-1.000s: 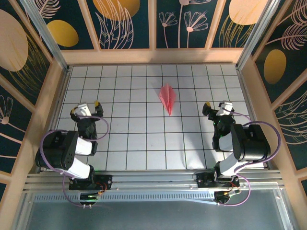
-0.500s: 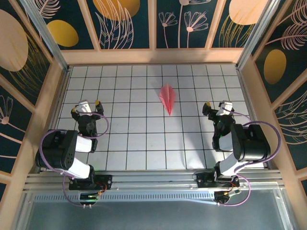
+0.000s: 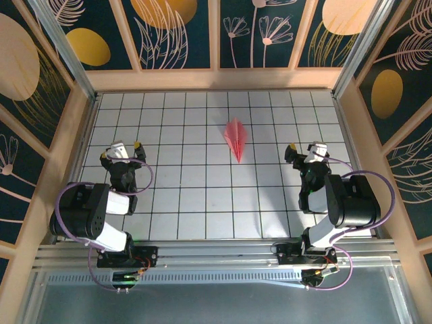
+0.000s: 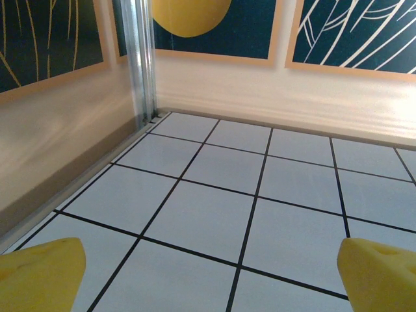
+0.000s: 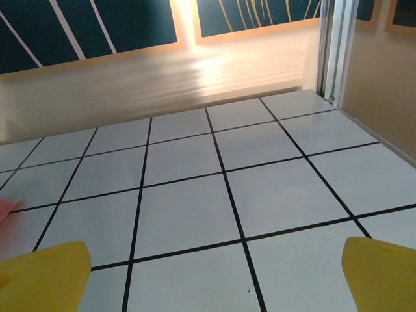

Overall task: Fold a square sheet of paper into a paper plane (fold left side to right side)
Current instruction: Reset both arms

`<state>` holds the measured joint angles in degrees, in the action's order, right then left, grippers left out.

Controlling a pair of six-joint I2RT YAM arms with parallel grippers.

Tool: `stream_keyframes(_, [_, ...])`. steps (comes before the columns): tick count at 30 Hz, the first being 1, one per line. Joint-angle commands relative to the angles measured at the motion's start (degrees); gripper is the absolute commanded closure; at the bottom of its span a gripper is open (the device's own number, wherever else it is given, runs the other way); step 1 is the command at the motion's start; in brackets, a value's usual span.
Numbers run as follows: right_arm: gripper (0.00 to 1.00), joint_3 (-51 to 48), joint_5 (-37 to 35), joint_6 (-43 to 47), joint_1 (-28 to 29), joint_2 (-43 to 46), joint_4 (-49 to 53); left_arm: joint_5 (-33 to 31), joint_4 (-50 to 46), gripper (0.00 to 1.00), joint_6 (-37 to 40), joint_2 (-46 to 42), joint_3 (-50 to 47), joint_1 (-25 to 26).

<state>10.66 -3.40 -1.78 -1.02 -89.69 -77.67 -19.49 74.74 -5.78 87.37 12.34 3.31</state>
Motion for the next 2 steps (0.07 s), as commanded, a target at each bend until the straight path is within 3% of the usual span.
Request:
stream_keyframes(1, [0.01,0.99,0.19,0.98,0.35,-0.31,-0.71,0.50,0.54,0.01,0.20,-0.27,0.07,-0.41])
stream_keyframes(2, [0.01,1.00,0.16,0.99,0.35,-0.28,-0.73,0.51,0.51,0.01,0.14,-0.26,0.08,-0.41])
